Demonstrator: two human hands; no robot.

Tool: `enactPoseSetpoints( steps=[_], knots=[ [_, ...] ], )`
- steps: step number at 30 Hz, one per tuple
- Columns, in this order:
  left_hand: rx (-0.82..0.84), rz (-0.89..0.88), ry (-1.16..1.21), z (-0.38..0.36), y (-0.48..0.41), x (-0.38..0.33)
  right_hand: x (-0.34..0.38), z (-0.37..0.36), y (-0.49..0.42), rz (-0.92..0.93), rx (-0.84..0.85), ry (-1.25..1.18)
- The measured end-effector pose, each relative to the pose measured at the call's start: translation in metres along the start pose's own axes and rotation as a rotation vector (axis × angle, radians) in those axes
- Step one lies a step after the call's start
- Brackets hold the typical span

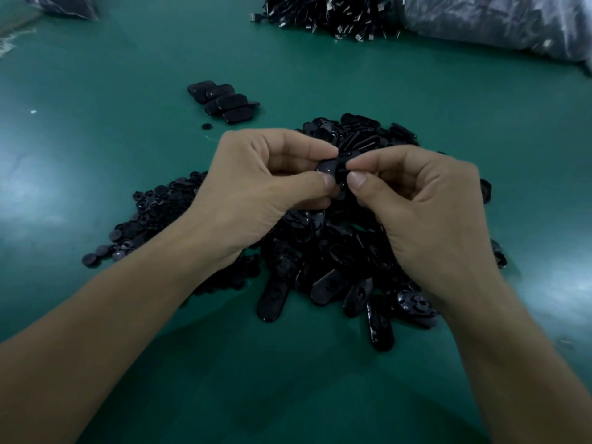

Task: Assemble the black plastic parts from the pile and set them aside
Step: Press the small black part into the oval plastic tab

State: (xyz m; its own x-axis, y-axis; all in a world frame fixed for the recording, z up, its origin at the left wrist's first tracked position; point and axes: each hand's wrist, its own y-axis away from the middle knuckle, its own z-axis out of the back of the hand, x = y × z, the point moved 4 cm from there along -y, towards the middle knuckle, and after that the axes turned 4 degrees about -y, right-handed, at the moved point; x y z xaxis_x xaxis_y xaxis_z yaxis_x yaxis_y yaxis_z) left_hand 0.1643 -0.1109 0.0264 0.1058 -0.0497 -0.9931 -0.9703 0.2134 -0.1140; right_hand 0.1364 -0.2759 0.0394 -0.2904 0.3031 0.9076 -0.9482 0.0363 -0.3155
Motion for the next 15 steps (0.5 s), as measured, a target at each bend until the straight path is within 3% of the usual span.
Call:
enactPoseSetpoints(
  steps=[15],
  knots=[
    [0.006, -0.037, -0.111, -0.0013, 0.0011, -0.0004, 0.0061, -0.0034, -0.0001, 0.043, -0.026, 0.111]
  ],
)
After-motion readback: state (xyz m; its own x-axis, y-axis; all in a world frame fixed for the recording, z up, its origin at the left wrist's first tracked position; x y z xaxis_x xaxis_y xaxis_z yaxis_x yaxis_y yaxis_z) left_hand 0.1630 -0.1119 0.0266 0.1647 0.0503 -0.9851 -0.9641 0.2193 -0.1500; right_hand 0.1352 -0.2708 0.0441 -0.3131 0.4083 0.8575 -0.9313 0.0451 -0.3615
